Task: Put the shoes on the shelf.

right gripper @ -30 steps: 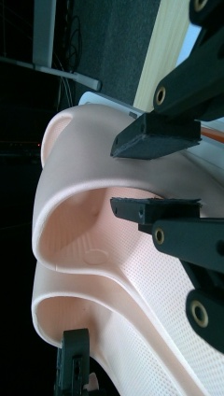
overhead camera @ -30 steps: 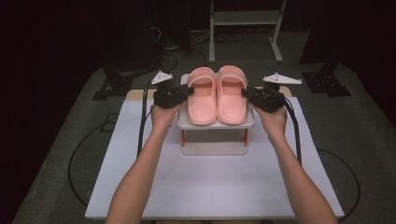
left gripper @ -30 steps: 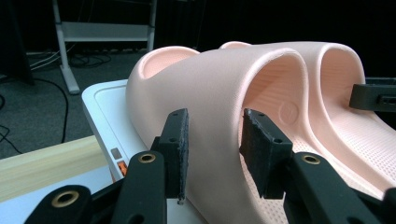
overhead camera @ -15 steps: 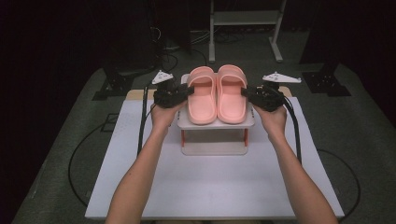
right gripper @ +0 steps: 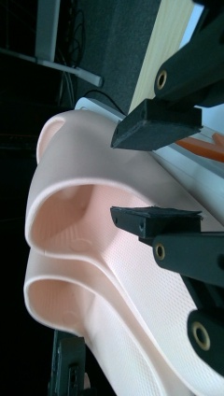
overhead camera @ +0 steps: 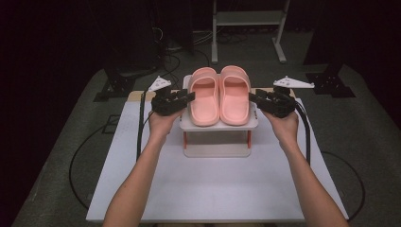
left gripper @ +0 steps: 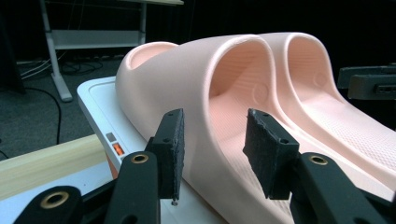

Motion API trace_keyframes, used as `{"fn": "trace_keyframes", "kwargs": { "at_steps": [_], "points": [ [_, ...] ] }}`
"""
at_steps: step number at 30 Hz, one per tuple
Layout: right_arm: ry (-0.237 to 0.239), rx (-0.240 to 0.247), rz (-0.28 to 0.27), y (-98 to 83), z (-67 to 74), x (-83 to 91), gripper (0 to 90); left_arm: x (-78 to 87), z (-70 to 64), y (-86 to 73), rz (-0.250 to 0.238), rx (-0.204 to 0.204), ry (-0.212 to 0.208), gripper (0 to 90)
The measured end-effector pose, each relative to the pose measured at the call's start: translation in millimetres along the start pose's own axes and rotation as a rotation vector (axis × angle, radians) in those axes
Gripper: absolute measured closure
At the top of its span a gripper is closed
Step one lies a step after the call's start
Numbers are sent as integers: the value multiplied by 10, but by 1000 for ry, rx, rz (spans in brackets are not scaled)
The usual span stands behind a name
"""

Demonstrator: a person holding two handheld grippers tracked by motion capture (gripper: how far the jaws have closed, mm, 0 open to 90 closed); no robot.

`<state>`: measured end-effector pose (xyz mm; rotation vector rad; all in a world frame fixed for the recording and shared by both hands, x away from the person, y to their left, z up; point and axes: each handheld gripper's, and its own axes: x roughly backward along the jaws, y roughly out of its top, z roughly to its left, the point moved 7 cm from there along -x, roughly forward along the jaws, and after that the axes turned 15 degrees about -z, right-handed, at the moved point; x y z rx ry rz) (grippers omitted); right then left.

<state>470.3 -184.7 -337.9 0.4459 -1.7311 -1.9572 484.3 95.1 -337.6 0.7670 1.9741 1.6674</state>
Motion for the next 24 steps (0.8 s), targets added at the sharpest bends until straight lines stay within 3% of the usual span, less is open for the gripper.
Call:
{"fn": "trace_keyframes", "kwargs": {
  "at_steps": [13,24],
  "points": [
    [32,2,2,-42,48,218,583,247,-133,42,-28,-15,-44,564],
    [68,15,-6,-97,132,393,571,455,-217,-30,-43,-14,-75,560]
  ]
}}
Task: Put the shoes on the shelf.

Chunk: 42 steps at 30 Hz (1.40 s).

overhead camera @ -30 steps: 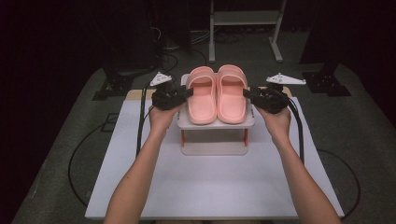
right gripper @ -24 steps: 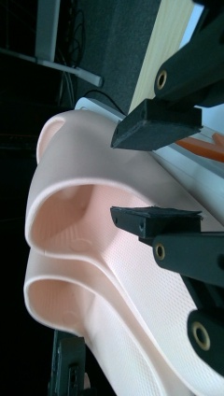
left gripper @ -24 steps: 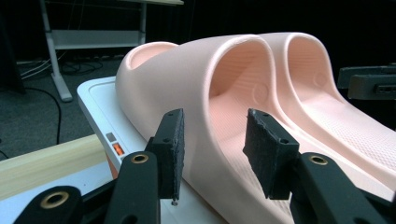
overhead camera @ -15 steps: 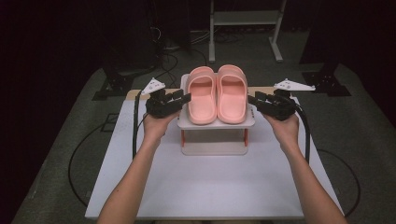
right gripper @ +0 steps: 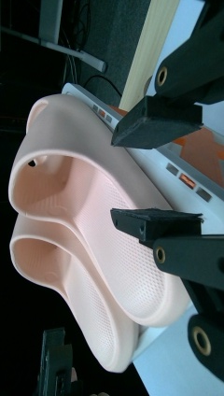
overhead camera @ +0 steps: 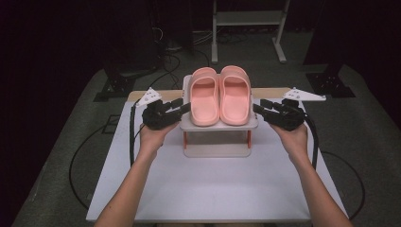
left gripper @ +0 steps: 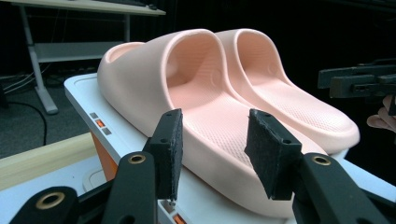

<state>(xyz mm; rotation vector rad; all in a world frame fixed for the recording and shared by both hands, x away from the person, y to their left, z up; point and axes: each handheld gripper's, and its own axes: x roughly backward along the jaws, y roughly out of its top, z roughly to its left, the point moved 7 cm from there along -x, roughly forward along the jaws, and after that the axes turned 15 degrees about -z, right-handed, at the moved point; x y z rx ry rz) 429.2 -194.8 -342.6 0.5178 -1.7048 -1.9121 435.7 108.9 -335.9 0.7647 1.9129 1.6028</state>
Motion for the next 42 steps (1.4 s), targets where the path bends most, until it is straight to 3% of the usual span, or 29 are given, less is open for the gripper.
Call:
{"fn": "trace_keyframes", "kwargs": {
  "at_steps": [24,42],
  "points": [
    [16,-11,-4,-214,6,344,547,321,-44,-160,12,-16,-9,533],
    [16,-17,5,-421,-41,556,432,605,-22,-362,32,-29,3,490]
  ]
}}
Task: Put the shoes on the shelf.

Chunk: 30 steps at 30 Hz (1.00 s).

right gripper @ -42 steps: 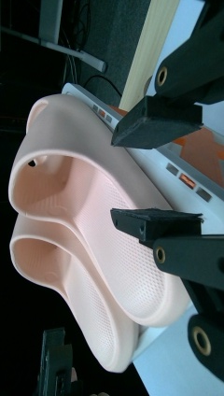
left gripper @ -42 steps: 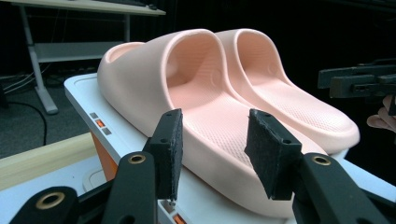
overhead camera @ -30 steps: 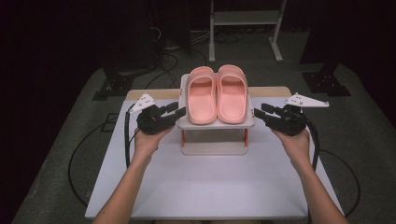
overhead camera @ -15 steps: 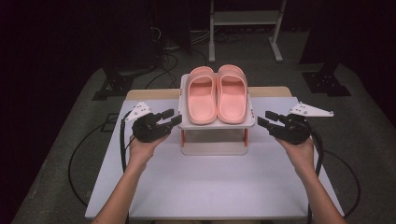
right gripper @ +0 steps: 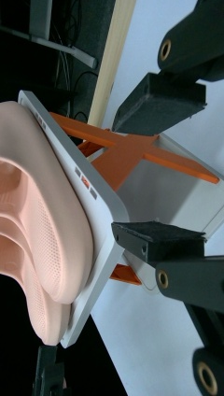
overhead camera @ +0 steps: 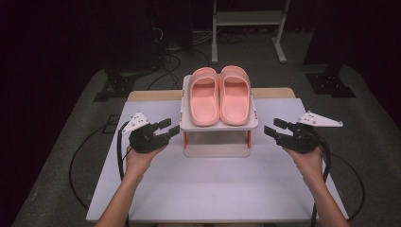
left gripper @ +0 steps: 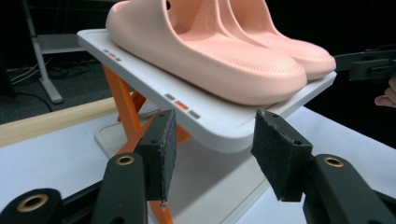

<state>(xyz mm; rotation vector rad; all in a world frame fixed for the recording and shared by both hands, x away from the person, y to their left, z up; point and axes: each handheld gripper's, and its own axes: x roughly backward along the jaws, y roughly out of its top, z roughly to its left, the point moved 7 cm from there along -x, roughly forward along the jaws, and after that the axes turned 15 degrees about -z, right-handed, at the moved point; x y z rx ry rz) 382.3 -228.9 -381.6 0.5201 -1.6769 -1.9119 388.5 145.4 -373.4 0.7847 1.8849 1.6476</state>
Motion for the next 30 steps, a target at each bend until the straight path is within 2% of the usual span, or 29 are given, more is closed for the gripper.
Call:
{"fn": "trace_keyframes", "kwargs": {
  "at_steps": [13,30],
  "points": [
    [-12,-24,6,-128,-58,140,368,135,-8,-105,4,-10,4,433],
    [-33,-46,7,-323,-131,280,345,184,-44,-215,14,-18,3,357]
  ]
}}
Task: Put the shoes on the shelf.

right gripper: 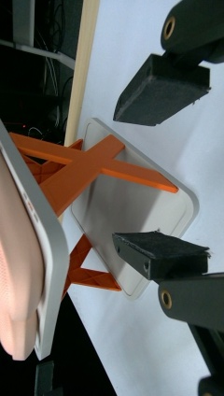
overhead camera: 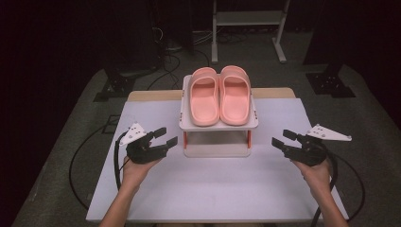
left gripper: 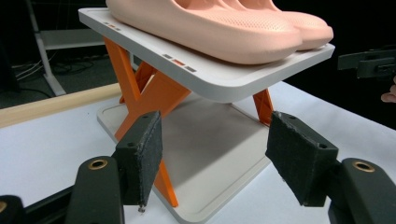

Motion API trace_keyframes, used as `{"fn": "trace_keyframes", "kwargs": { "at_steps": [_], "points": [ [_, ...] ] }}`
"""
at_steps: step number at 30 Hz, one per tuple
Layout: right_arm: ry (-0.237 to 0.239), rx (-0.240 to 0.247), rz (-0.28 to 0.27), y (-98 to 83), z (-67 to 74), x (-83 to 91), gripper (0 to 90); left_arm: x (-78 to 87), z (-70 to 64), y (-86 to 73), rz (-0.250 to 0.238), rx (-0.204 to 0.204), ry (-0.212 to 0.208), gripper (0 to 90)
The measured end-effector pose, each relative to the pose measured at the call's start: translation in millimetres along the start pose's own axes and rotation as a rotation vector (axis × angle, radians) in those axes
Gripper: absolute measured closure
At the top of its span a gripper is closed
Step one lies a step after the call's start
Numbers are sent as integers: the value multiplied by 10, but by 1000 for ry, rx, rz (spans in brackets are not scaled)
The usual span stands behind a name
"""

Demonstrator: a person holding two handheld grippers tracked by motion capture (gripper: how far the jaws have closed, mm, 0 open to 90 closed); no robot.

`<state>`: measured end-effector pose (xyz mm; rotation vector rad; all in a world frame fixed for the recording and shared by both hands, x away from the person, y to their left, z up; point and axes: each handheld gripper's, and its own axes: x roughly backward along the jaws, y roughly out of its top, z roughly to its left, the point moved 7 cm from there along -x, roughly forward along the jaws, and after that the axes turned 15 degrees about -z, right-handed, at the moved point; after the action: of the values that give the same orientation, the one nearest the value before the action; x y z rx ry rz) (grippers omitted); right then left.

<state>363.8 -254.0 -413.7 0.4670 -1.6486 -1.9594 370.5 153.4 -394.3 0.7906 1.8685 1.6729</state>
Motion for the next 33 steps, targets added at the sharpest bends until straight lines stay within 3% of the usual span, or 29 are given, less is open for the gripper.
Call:
{"fn": "trace_keyframes", "kwargs": {
  "at_steps": [20,26,31,33],
  "points": [
    [-20,-5,26,-176,-77,142,328,134,39,-196,24,-15,17,248],
    [-24,-3,9,-189,-80,170,327,159,31,-248,20,-10,21,231],
    [-31,-11,36,-280,-108,212,320,189,36,-293,25,-10,27,208],
    [-34,-13,18,-292,-114,244,325,205,40,-307,25,-9,33,200]
  ]
}}
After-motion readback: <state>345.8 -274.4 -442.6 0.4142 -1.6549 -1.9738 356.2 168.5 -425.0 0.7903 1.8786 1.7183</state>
